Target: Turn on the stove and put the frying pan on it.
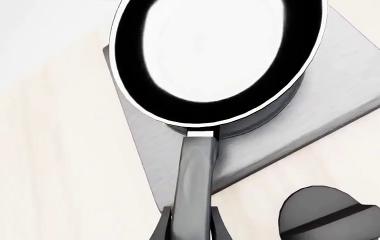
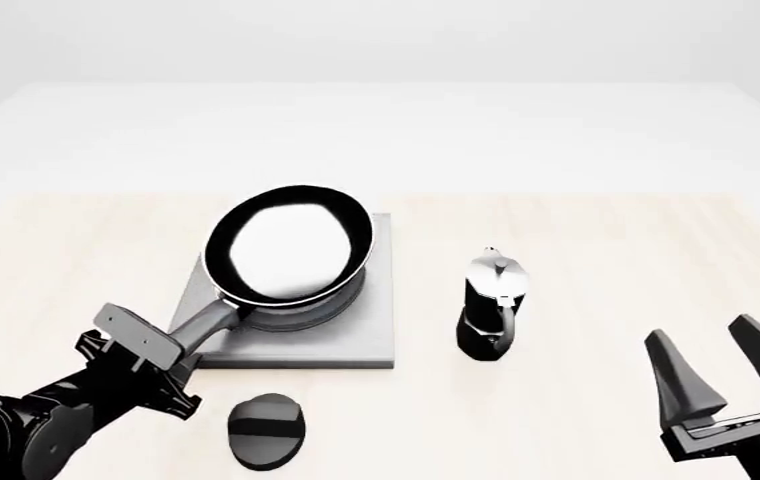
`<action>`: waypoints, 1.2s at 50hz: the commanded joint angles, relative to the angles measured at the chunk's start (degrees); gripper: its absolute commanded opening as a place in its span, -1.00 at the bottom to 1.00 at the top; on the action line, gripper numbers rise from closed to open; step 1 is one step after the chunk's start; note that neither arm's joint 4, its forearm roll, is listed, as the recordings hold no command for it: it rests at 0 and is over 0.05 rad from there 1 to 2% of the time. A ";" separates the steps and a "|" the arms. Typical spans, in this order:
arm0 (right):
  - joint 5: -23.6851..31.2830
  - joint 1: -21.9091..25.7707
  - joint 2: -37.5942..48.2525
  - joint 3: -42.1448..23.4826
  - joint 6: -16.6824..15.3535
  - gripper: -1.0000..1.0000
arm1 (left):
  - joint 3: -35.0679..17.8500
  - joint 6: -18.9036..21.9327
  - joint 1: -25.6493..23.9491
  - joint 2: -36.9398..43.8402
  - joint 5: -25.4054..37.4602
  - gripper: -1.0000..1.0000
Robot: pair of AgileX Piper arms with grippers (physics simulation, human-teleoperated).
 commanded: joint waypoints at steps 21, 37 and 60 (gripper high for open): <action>-0.32 -0.14 -0.01 0.38 0.07 1.00 | 0.13 1.04 -0.15 3.31 -3.73 1.00; 1.39 -0.31 -1.56 0.01 0.09 1.00 | 0.10 0.02 -1.02 0.90 -2.72 1.00; 5.35 -0.54 -5.11 -1.32 0.11 1.00 | -3.67 -1.67 -4.38 -16.17 12.15 1.00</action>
